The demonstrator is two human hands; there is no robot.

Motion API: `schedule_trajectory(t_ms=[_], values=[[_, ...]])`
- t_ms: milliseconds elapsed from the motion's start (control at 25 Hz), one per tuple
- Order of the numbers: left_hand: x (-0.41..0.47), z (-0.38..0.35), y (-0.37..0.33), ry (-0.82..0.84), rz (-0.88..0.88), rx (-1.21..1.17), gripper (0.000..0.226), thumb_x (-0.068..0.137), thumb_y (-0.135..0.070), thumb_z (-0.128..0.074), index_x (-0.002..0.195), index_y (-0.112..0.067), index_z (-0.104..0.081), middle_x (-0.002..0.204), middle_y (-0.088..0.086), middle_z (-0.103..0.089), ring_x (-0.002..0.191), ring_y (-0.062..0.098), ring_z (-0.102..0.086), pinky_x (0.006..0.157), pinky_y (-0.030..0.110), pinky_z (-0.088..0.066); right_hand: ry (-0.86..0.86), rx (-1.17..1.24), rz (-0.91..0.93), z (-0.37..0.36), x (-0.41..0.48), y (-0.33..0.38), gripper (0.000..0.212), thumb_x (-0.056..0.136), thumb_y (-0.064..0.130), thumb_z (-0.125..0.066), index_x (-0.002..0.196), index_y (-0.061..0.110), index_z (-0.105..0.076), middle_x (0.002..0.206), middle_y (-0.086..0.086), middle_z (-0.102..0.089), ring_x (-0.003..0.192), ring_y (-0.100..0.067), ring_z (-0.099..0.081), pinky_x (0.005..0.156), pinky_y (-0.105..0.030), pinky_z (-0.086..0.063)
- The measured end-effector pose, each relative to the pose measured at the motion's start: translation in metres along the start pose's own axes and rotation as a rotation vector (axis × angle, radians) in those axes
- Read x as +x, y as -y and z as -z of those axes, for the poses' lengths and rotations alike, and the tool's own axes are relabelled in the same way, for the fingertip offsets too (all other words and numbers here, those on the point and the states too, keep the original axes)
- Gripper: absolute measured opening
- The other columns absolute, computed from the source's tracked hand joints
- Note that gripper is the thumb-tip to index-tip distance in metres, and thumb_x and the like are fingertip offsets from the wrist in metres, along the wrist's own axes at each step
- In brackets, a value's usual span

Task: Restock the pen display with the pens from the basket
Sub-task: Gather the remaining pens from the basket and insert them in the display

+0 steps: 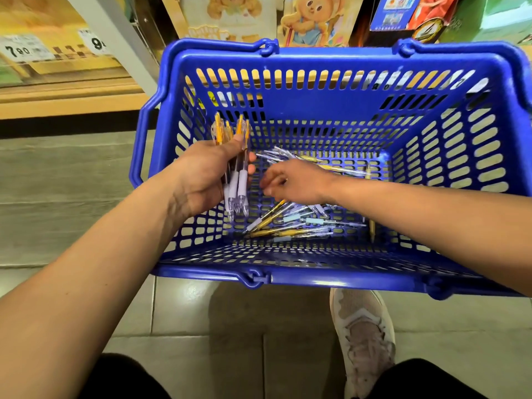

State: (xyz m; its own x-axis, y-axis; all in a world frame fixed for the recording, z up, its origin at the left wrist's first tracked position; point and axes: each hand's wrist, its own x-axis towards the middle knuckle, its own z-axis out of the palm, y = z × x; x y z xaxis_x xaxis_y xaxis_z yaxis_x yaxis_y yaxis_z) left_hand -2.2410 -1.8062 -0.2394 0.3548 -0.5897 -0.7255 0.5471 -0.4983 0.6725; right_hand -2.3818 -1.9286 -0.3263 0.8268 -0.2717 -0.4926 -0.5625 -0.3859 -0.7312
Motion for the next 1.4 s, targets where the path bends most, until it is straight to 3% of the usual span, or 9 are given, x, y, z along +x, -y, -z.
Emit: schedule_trajectory(t_ms=[160,480,640,800,920,1040,1200,1320,1400], values=[[0.002,0.002,0.000,0.017,-0.001,-0.008,0.018,0.103,-0.028,-0.058,0.102,-0.012,-0.066,0.080,0.002,-0.068,0.066,0.014,-0.064,0.062,0.031,-0.058,0.148,-0.610,-0.012,-0.021,0.010,-0.025,0.031,0.100,0.019,-0.056,0.130,0.022,-0.062,0.123,-0.001,-0.064,0.113,-0.023,-0.061,0.094,-0.034,-0.052],[0.003,0.016,0.003,-0.035,-0.004,0.007,0.024,0.103,-0.030,-0.058,0.111,-0.008,-0.064,0.077,0.002,-0.069,0.063,0.014,-0.064,0.063,0.029,-0.059,0.131,-0.940,0.125,-0.042,0.030,-0.032,0.057,0.092,-0.011,-0.053,0.144,0.013,-0.047,0.147,-0.013,-0.048,0.135,-0.032,-0.045,0.110,-0.039,-0.044],[0.002,0.018,0.001,-0.040,-0.009,0.007,0.023,0.104,-0.029,-0.057,0.110,-0.008,-0.063,0.076,0.002,-0.069,0.062,0.013,-0.064,0.063,0.028,-0.059,0.063,-0.639,0.075,-0.026,0.030,-0.039,0.030,0.099,0.003,-0.052,0.122,0.017,-0.064,0.110,-0.003,-0.064,0.094,-0.020,-0.065,0.081,-0.032,-0.056],[0.002,0.018,0.001,-0.043,-0.021,-0.012,0.022,0.104,-0.028,-0.056,0.107,-0.008,-0.064,0.073,0.001,-0.069,0.060,0.013,-0.064,0.060,0.027,-0.059,0.042,-0.070,-0.088,-0.002,0.027,-0.050,0.020,0.095,0.014,-0.068,0.112,0.024,-0.070,0.100,0.004,-0.073,0.091,-0.009,-0.070,0.078,-0.016,-0.053],[0.003,0.015,0.002,-0.041,-0.021,-0.021,0.019,0.104,-0.027,-0.056,0.107,-0.010,-0.063,0.076,0.002,-0.069,0.065,0.015,-0.065,0.072,0.032,-0.059,0.121,0.501,-0.176,0.008,0.012,-0.048,0.021,0.091,0.005,-0.071,0.108,0.016,-0.070,0.095,0.000,-0.077,0.093,-0.014,-0.075,0.082,-0.025,-0.060],[0.003,0.013,0.004,-0.033,-0.010,-0.021,0.017,0.104,-0.026,-0.057,0.106,-0.011,-0.063,0.078,0.003,-0.070,0.070,0.016,-0.066,0.081,0.036,-0.059,0.276,0.827,-0.160,0.013,0.003,-0.040,0.024,0.090,0.001,-0.067,0.113,0.008,-0.065,0.102,-0.007,-0.076,0.096,-0.020,-0.074,0.082,-0.028,-0.060],[0.002,0.012,0.004,-0.038,-0.035,-0.016,0.020,0.105,-0.026,-0.055,0.113,-0.009,-0.063,0.082,0.003,-0.070,0.069,0.015,-0.066,0.079,0.036,-0.060,0.295,0.848,-0.138,0.034,-0.002,-0.024,0.022,0.096,0.009,-0.063,0.117,0.012,-0.068,0.092,-0.005,-0.071,0.086,-0.015,-0.070,0.077,-0.026,-0.059],[-0.001,0.013,0.003,-0.009,-0.051,-0.035,0.022,0.105,-0.027,-0.054,0.115,-0.009,-0.061,0.083,0.004,-0.069,0.074,0.017,-0.067,0.084,0.039,-0.059,0.037,0.634,-0.134,0.054,-0.006,-0.015,0.020,0.095,0.017,-0.067,0.113,0.017,-0.074,0.087,0.001,-0.073,0.076,-0.007,-0.064,0.070,-0.018,-0.056],[-0.005,0.014,0.003,0.025,-0.061,-0.051,0.024,0.104,-0.027,-0.054,0.117,-0.007,-0.062,0.084,0.004,-0.070,0.075,0.017,-0.070,0.076,0.035,-0.061,-0.155,0.321,-0.101,0.064,-0.010,-0.011,0.015,0.091,0.030,-0.073,0.105,0.030,-0.077,0.092,0.007,-0.075,0.080,-0.002,-0.066,0.074,-0.019,-0.056]])
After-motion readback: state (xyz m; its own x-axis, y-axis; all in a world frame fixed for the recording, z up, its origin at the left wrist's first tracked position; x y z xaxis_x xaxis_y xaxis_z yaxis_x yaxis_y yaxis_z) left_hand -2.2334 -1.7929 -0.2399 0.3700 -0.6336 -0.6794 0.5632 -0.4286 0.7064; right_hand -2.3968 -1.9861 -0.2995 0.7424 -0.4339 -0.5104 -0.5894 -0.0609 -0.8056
